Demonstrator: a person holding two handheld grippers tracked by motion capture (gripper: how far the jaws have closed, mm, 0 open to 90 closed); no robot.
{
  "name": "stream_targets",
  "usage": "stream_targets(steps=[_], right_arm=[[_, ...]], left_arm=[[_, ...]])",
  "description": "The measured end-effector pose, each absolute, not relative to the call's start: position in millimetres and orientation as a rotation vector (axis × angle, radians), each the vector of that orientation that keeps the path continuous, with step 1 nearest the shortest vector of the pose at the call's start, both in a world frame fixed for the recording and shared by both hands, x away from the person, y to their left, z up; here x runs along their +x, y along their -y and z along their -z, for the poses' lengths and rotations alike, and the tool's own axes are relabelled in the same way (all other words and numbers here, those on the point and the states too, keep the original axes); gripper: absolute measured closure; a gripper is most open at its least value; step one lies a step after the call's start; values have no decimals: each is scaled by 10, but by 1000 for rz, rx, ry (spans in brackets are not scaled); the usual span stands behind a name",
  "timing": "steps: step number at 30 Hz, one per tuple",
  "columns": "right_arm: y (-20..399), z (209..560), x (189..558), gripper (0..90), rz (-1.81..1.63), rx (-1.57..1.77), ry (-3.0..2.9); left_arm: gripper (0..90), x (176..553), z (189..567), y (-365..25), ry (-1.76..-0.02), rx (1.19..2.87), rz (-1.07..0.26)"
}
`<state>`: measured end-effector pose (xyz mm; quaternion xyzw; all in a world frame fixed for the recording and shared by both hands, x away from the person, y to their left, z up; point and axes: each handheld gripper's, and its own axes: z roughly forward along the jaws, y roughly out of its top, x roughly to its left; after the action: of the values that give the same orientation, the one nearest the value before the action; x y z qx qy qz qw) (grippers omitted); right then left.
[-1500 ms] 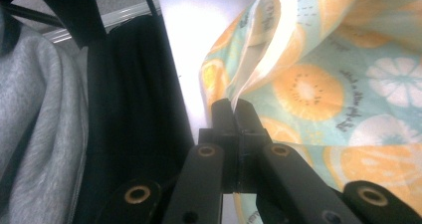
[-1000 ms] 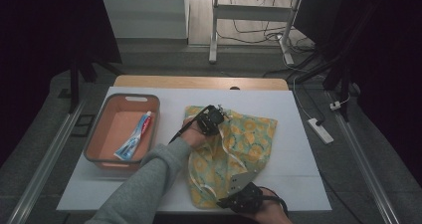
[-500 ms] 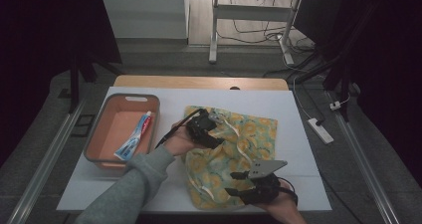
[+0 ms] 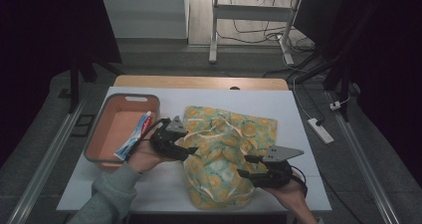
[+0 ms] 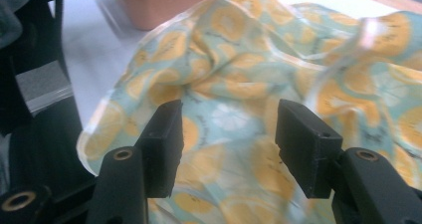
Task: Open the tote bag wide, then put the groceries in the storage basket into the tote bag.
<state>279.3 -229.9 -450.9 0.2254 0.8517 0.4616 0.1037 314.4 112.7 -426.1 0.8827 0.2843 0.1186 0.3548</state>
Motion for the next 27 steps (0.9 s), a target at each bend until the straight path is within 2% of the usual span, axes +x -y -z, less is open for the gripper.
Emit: stream_targets(steps=[18, 27], right_arm=[[2613, 4523, 2773, 434, -1375, 744, -2390], [2665, 4535, 2781, 433, -1384, 757, -2375]], left_arm=[[303, 3202, 4304, -2009, -979, 2206, -341], [299, 3395, 4387, -2495, -1218, 2149, -433]])
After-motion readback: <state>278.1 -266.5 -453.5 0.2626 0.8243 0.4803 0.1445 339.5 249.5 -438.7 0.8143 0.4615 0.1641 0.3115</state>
